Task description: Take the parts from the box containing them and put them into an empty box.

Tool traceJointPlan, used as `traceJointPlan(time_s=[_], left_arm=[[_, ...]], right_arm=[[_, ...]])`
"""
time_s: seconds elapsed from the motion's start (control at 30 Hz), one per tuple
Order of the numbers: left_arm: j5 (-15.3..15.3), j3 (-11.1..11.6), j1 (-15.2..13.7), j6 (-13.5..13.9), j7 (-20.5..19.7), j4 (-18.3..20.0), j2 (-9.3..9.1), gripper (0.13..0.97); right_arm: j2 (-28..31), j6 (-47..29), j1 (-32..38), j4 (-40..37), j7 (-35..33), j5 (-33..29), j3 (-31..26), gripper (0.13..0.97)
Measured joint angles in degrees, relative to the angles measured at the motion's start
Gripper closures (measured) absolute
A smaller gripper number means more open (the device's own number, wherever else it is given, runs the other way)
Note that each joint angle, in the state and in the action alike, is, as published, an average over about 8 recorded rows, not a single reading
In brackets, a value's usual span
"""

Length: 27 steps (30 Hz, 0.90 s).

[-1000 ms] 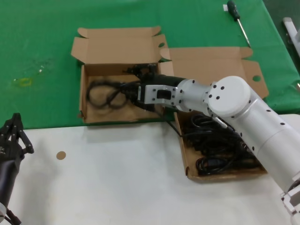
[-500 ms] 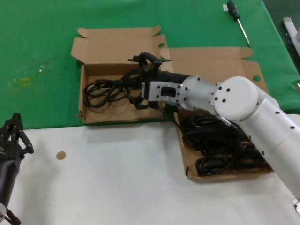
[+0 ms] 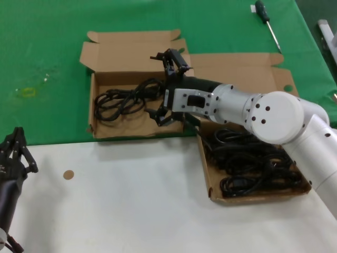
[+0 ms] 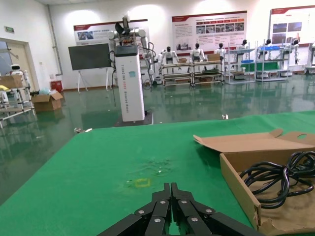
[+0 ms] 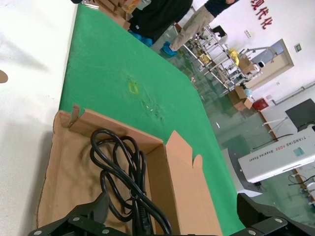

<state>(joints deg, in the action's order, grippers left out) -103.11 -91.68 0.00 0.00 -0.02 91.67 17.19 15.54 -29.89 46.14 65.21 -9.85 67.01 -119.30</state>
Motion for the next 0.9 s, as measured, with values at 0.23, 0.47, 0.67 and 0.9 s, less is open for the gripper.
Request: traceJointPlan(time_s=[0.23, 0.47, 0.67, 0.9], left_arm=[[0.0, 0.0, 0.0, 0.0, 0.0, 0.0, 0.0, 0.926], [0.0, 0.0, 0.0, 0.0, 0.0, 0.0, 0.0, 0.861], [0.0, 0.0, 0.0, 0.0, 0.0, 0.0, 0.0, 0.824], [-0.01, 0.0, 0.0, 0.0, 0.0, 0.0, 0.0, 0.714]], right_arm=[[0.06, 0.6, -1.01, 0.64, 0.26, 0.71, 0.59, 0.178], [0.18, 2.75, -4.31, 2.52, 0.96, 3.3, 2.56, 0.137], [0.3, 5.06, -7.88, 4.56, 1.71, 6.1, 4.72, 0.129], [0.45, 7.88, -12.23, 7.05, 2.63, 9.5, 7.3, 0.129]])
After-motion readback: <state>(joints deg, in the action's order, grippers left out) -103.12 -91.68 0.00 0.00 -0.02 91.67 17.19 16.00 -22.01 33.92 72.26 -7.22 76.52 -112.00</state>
